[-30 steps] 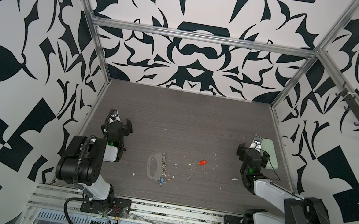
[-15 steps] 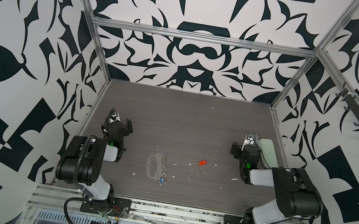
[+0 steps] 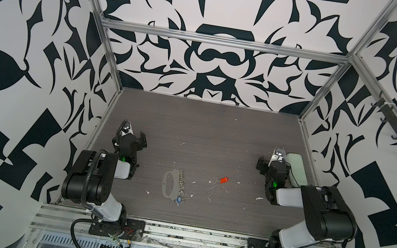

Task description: Remove the keys from the keyring

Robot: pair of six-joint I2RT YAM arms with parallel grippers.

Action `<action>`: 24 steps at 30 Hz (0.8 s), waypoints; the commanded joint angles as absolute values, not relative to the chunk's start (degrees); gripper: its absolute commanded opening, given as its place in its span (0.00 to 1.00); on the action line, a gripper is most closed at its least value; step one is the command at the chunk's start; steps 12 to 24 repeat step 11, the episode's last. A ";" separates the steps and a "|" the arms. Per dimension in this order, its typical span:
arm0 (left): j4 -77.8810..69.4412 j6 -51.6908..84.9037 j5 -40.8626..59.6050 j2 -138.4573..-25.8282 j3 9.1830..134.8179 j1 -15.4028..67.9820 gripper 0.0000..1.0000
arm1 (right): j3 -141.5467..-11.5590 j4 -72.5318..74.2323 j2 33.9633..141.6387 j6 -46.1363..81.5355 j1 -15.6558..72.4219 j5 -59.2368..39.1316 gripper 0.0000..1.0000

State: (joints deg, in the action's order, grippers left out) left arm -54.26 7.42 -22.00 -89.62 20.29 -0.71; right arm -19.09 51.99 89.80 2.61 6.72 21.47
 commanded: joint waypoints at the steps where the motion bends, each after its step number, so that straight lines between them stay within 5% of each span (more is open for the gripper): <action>1: -55.90 7.21 -21.87 -90.19 20.49 -0.80 0.99 | -19.07 54.42 88.81 3.09 6.57 22.59 1.00; 24: -55.92 7.19 -21.90 -90.11 20.54 -0.86 0.99 | -19.18 54.75 89.23 2.90 6.54 22.54 1.00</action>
